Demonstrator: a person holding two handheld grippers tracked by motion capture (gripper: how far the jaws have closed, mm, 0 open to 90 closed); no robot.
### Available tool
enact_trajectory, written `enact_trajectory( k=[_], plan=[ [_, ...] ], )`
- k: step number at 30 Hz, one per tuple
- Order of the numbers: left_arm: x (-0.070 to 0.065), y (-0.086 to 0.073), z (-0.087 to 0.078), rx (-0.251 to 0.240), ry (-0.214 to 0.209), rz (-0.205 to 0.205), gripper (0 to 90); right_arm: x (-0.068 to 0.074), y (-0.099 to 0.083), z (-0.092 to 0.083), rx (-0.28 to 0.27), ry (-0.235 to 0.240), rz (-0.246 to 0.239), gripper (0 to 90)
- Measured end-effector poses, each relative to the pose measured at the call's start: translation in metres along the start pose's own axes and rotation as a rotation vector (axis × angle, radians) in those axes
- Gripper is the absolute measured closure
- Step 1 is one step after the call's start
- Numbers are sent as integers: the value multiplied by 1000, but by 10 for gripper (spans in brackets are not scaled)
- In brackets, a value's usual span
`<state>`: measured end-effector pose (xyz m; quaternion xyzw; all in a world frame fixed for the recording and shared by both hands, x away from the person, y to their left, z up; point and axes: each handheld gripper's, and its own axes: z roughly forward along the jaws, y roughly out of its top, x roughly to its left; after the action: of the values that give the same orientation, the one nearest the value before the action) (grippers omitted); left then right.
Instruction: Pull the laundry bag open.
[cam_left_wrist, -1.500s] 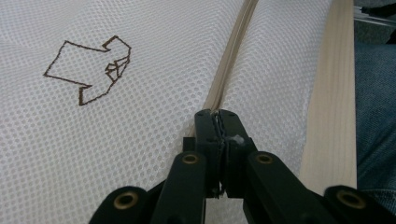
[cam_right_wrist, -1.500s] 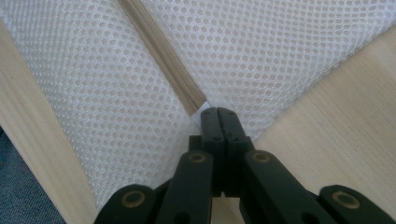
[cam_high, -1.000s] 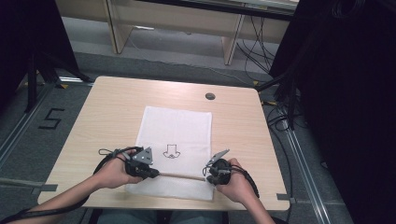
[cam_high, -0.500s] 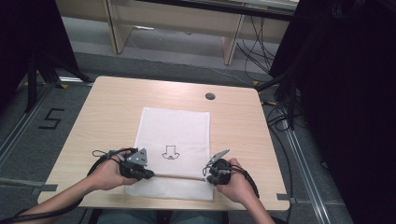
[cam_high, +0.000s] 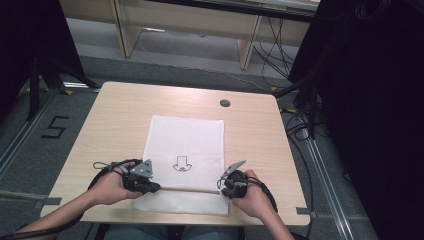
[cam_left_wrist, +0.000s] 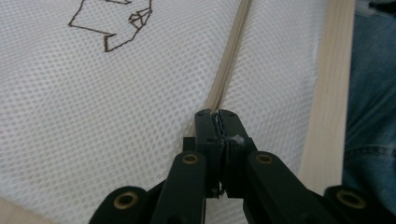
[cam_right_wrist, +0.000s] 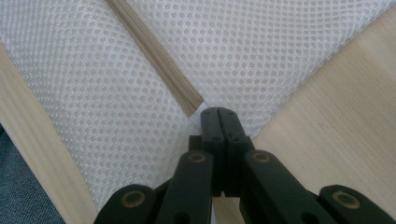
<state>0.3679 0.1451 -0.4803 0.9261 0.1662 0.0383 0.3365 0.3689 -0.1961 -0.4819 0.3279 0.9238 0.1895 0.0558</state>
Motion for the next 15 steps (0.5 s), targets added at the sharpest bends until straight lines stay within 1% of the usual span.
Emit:
enact_trajectory(
  k=[1,2,3,4,7,8,9,10,11,12,13,14,15],
  plan=[
    [0,-1,0,-6,3,-4,876,0,0,0,0,0,-1,900],
    [1,-1,-1,1,4,16,876,0,0,0,-1,0,0,900],
    [1,-1,-1,-1,6,10,876,0,0,0,-2,-1,0,900],
    [0,-2,-1,11,14,18,876,0,0,0,-2,0,-2,900],
    [2,-6,-3,8,9,-7,876,0,0,0,-3,4,-3,900],
    [1,-8,-3,2,13,-18,876,0,0,0,-3,4,-4,900],
    [3,-8,-5,6,12,-4,876,0,0,0,-3,3,-5,900],
    [3,-10,-6,11,16,-11,876,0,0,0,-4,4,-4,900],
    [3,-11,-7,1,14,-22,876,0,0,0,-3,4,-4,900],
    [4,-13,-8,17,27,-7,876,0,0,0,-3,2,-4,900],
    [4,-13,-9,20,30,-9,876,0,0,0,-3,4,-5,900],
    [5,-15,-9,16,32,-16,876,0,0,0,-2,3,-5,900],
    [5,-17,-10,9,28,-32,876,0,0,0,-3,4,-5,900]
  ],
)
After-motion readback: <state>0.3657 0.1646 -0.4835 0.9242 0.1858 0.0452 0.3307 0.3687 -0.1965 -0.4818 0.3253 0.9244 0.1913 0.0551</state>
